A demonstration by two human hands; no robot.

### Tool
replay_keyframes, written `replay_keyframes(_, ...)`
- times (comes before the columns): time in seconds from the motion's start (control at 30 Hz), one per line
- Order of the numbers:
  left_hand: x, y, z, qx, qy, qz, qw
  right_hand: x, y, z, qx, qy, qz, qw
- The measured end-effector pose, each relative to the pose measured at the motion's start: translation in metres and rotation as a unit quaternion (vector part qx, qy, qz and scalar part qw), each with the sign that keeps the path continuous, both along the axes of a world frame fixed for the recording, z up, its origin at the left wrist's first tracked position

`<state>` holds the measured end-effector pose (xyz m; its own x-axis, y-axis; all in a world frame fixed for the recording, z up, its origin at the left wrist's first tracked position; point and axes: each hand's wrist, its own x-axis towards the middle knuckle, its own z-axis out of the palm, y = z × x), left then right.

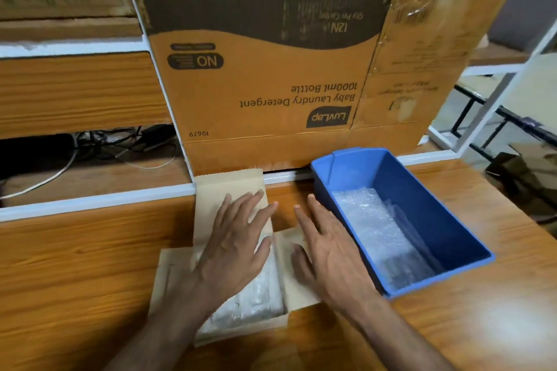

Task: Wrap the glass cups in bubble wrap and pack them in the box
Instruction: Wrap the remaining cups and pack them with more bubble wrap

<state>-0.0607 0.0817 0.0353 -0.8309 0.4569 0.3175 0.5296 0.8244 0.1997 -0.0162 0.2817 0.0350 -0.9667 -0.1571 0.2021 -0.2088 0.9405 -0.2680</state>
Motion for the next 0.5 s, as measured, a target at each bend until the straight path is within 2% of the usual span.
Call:
replay_keyframes(0.13, -0.012, 0.039, 0.005, 0.035, 0.019, -0.031, 0.999, -0.007, 0.051, 0.002, -0.028, 0.061, -0.048, 0.997)
replay_keyframes(0.2, -0.016, 0.062, 0.007, 0.037, 0.026, -0.045, 0.998, -0.011, 0.081, 0.003, -0.013, 0.046, -0.075, 0.996)
replay_keyframes(0.27, -0.02, 0.084, 0.007, 0.027, 0.034, -0.057, 0.997, -0.017, 0.108, 0.004, 0.014, -0.004, -0.092, 0.996)
replay_keyframes(0.33, -0.023, 0.105, 0.007, 0.016, 0.05, -0.067, 0.996, -0.023, 0.134, 0.001, 0.039, -0.094, -0.091, 0.991)
replay_keyframes(0.5, -0.032, 0.147, 0.0, 0.003, 0.058, -0.068, 0.996, -0.051, 0.177, -0.024, 0.125, -0.261, -0.03, 0.957)
